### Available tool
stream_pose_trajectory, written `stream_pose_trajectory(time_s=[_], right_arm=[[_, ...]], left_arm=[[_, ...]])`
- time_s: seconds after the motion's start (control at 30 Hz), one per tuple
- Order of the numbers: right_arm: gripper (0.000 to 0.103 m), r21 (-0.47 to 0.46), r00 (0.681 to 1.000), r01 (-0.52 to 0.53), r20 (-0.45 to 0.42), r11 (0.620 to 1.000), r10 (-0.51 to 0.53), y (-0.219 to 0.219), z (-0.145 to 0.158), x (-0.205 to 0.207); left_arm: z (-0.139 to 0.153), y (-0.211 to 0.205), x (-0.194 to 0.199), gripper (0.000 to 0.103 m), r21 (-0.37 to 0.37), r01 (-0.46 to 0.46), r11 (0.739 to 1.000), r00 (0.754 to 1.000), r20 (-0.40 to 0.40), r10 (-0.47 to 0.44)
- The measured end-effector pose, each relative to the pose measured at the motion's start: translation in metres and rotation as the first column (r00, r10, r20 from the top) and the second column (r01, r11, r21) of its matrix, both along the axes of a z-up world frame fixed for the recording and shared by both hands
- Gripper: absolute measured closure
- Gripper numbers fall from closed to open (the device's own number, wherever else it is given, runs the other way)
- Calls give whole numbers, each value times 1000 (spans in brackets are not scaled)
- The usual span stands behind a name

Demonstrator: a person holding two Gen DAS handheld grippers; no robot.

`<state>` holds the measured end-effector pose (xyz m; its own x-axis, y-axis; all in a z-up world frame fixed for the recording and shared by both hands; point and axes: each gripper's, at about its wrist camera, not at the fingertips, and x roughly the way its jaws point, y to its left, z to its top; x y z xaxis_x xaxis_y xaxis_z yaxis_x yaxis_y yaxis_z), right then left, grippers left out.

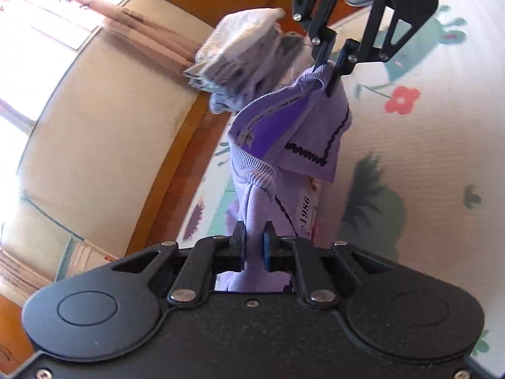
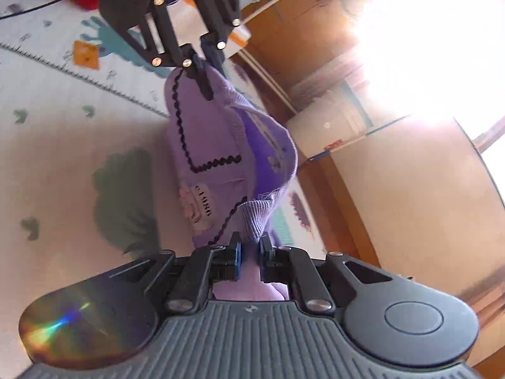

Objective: Fold clothes
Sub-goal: 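Lift the sweatshirt by the collar with both grippers and shake it open, then lay the sweatshirt flat on the mat and open both grippers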

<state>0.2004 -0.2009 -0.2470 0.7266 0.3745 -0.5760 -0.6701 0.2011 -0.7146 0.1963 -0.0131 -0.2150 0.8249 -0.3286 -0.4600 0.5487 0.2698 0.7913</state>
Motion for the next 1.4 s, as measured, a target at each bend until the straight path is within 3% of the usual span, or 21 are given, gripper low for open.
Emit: stream_pose_trajectory(time_s=[0.07,0.1,0.23,0.37,0.5,0.63,0.7,0.8,0.83,0.87,0.9,0.97,1.0,1.07,1.13,1.17,1.23,1.3,1.37,1.4], right_arm=[[91,-113,990,-117,-96,987,107,-3,-38,-51],[91,-123,983,-148,-126,981,133,-6,-43,-66],[91,-101,972,-170,-179,980,150,-12,-39,-96],[91,-96,974,-154,-185,983,134,-20,-37,-106],[91,-95,968,-161,-212,982,138,-33,-40,-123],[90,-87,954,-189,-252,978,162,-33,-38,-137],[86,-85,944,-202,-284,976,170,-32,-33,-147],[73,-68,914,-228,-358,971,190,-36,-20,-158],[71,-55,904,-221,-385,974,184,-39,-13,-160],[71,-40,894,-207,-414,977,173,-42,-7,-161],[71,-16,881,-176,-448,984,151,-43,1,-159],[71,74,849,-76,-519,994,103,-43,20,-149],[71,128,834,-13,-545,992,81,-42,29,-143],[71,212,805,139,-594,967,14,-30,38,-118],[73,270,788,255,-615,928,-38,-14,38,-90],[73,289,786,292,-615,912,-57,-8,37,-80],[72,310,794,334,-601,890,-89,2,31,-64],[72,268,786,324,-610,907,-101,12,15,-58],[73,174,754,297,-646,939,-119,12,-6,-68],[73,171,755,285,-646,943,-111,6,-10,-78]], left_arm=[[-45,0,-48,94,99,108,989,992,-70,-102],[-68,1,-72,94,145,164,976,983,-109,-149],[-87,5,-110,94,146,199,969,971,-165,-175],[-85,13,-116,94,139,190,972,973,-161,-167],[-88,26,-133,95,174,264,949,960,-145,-241],[-98,30,-151,95,194,318,928,942,-178,-285],[-98,30,-155,95,193,335,922,933,-207,-296],[-84,30,-154,90,160,335,928,912,-303,-277],[-76,31,-152,78,139,331,934,897,-353,-265],[-65,30,-147,68,103,316,943,870,-427,-245],[-53,31,-140,52,49,275,960,839,-499,-215],[-29,32,-126,51,-49,176,983,754,-635,-167],[-20,31,-117,51,-98,114,989,731,-666,-150],[-9,29,-102,53,-177,-28,984,734,-672,-100],[-8,17,-81,53,-226,-153,962,754,-656,-34],[-9,10,-73,53,-240,-201,950,763,-646,-2],[-14,1,-60,54,-263,-270,926,757,-653,35],[-26,-10,-60,59,-243,-272,931,769,-636,59],[-53,-22,-80,61,-147,-184,972,729,-684,35],[-56,-22,-96,64,-150,-136,979,773,-635,11]])
